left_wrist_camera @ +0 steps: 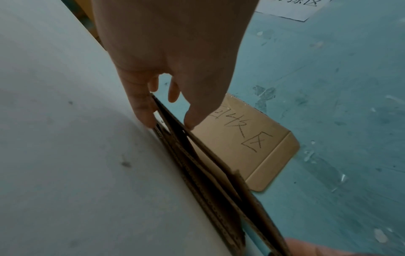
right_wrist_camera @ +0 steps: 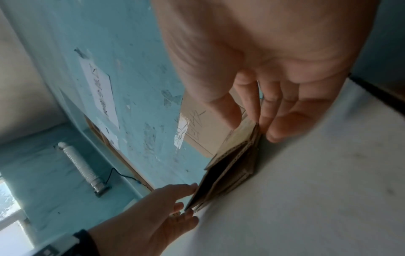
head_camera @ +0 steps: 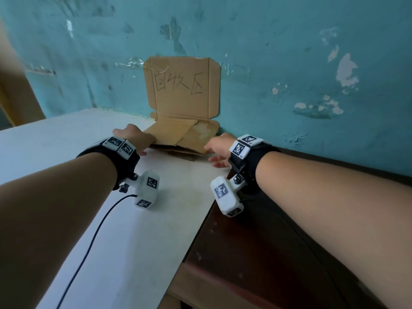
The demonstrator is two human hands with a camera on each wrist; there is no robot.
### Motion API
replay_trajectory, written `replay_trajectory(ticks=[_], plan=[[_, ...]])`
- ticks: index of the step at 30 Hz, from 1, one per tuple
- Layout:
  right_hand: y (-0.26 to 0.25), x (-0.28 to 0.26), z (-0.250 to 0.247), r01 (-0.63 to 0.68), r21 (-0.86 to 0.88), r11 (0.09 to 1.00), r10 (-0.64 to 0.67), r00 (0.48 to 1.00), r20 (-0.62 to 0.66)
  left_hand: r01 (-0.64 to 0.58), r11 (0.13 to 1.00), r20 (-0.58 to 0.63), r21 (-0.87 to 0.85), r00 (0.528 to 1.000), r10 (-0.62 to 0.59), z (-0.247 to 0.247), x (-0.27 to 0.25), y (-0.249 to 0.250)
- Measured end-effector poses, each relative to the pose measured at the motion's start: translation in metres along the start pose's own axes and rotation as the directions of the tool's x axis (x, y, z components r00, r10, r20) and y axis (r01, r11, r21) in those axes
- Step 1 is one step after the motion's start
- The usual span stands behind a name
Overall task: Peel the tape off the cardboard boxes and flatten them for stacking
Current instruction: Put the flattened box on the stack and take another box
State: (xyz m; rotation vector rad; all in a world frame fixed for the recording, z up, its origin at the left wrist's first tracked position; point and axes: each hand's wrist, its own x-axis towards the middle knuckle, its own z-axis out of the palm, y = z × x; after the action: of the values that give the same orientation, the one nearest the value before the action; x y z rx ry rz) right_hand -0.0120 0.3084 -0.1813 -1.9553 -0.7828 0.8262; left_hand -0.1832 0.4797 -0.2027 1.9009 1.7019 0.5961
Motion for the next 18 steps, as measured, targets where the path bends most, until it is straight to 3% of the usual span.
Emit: replay_trajectory(ticks=[3, 6, 13, 18], plan=[[-0.001, 0.003, 0.007, -0.03, 0.03, 0.999, 0.029, 0.999, 0.044, -0.01, 1.0, 0.034, 0.02, 0.999, 0.009, -0.002, 0.008, 0.002], [-0.004, 0.005, 0.011, -0.052, 0.045, 0.998, 0.049, 0.997, 0.065, -0.006, 0.995, 0.116, -0.1, 0.993, 0.018, -0.003, 0.01, 0.005], [-0.01, 0.004, 0.014, -0.074, 0.022, 0.997, 0.071, 0.991, 0.116, -0.058, 0.994, 0.134, 0.088, 0.99, 0.045, -0.003, 0.006, 0.013], [-0.02, 0.01, 0.014, -0.03, -0.067, 0.997, 0.04, 0.988, 0.152, -0.043, 0.999, 0.237, 0.021, 0.971, 0.037, -0.007, 0.012, 0.017]])
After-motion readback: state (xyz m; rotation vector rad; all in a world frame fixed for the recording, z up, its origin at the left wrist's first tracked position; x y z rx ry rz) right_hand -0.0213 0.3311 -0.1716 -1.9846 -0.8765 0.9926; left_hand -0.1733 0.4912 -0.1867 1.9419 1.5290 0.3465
